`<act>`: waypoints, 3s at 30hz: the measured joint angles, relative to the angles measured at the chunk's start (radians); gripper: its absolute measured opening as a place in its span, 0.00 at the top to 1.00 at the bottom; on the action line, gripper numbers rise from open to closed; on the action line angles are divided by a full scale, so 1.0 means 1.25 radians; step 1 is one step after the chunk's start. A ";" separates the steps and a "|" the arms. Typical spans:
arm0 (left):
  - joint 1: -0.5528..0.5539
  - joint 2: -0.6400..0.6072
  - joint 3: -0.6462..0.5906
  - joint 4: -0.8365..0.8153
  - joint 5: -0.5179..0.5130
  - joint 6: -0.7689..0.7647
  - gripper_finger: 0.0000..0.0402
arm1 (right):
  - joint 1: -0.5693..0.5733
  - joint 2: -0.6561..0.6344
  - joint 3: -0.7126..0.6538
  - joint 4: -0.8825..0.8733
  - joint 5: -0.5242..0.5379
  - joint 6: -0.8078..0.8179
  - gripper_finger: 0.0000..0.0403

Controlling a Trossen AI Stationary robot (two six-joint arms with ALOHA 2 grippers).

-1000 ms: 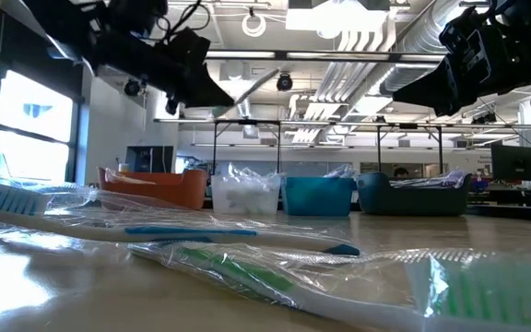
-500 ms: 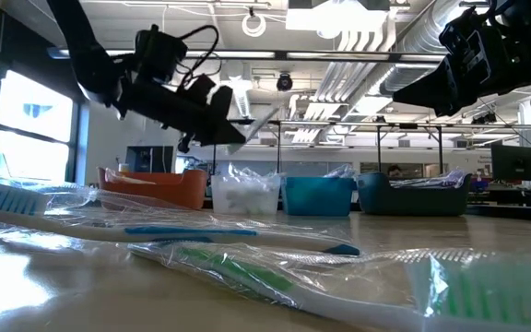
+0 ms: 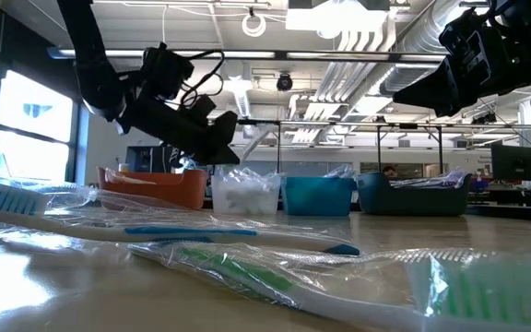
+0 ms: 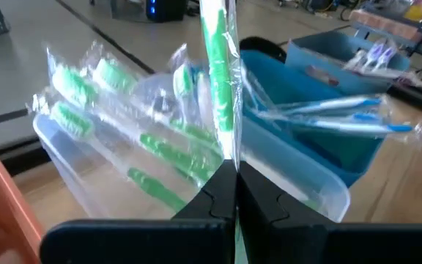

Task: Pick & Place Toothbrushes
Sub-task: Put the green toothbrush into the transparent bin, then put the blue toothbrush into the blue bin

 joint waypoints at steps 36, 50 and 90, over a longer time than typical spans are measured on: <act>0.000 0.027 0.000 -0.011 -0.005 -0.038 0.74 | 0.000 0.000 0.000 0.000 0.000 0.000 0.99; -0.014 0.011 -0.001 0.059 0.005 0.063 0.72 | 0.000 0.000 0.000 0.000 -0.003 0.000 0.99; -0.515 -0.406 0.001 -0.677 0.020 -0.054 0.72 | 0.000 0.000 0.000 -0.041 -0.006 0.022 0.99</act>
